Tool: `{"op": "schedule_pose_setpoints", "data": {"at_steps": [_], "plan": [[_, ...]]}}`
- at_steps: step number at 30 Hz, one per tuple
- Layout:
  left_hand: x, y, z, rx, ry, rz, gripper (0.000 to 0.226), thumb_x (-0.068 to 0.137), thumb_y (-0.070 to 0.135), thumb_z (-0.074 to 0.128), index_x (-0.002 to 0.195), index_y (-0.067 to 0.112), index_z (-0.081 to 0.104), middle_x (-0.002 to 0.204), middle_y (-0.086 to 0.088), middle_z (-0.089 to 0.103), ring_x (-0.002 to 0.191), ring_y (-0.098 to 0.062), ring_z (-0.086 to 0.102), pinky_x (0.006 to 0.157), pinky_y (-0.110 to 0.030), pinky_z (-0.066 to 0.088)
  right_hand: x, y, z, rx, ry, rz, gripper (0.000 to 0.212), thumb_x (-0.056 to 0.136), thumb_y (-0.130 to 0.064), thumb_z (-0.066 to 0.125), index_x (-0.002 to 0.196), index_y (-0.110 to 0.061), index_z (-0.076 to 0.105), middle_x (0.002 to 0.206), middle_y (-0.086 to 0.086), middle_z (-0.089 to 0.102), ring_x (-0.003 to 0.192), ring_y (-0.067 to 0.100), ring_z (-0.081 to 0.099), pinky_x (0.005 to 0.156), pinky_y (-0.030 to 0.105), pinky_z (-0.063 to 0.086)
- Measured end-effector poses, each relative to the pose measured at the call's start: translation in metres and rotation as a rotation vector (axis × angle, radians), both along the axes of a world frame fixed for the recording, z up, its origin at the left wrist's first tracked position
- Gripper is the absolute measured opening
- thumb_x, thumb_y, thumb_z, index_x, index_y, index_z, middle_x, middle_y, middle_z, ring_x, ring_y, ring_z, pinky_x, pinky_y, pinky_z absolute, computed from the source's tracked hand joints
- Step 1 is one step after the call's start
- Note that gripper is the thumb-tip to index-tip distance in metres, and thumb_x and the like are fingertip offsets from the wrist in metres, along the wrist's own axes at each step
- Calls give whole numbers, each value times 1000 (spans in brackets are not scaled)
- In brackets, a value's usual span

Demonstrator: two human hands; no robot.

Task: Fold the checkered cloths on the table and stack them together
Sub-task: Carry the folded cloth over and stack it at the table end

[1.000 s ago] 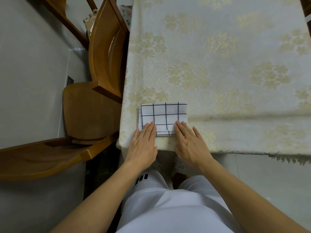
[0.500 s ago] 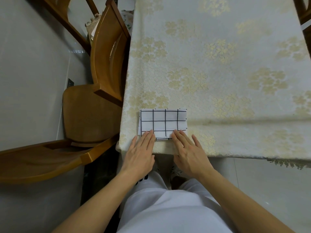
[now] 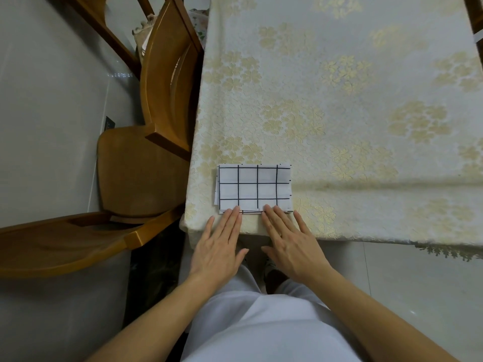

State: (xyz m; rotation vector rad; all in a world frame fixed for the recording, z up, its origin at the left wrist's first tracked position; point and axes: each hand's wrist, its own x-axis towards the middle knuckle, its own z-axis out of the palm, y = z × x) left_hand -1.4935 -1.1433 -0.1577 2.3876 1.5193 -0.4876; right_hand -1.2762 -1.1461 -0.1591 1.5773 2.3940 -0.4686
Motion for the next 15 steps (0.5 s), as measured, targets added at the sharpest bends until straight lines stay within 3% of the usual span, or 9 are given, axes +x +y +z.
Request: {"op": "schedule_pose_setpoints", "data": {"at_steps": [4, 15], "plan": [[3, 0, -3, -5, -7, 18, 81, 97, 62, 5, 156, 8, -10, 164, -9, -21, 152, -23, -16, 123, -49, 6, -2, 0, -4, -1, -8, -8, 77, 102, -63, 18, 158, -11, 17, 166, 6, 7, 154, 24, 5, 120, 52, 12], [7, 16, -5, 17, -30, 39, 82, 97, 64, 10, 156, 10, -9, 164, -7, -17, 152, -21, -14, 124, -48, 4, -4, 16, -7, 19, 21, -36, 80, 100, -65, 10, 158, -10, 12, 166, 5, 5, 153, 22, 3, 123, 51, 11]]}}
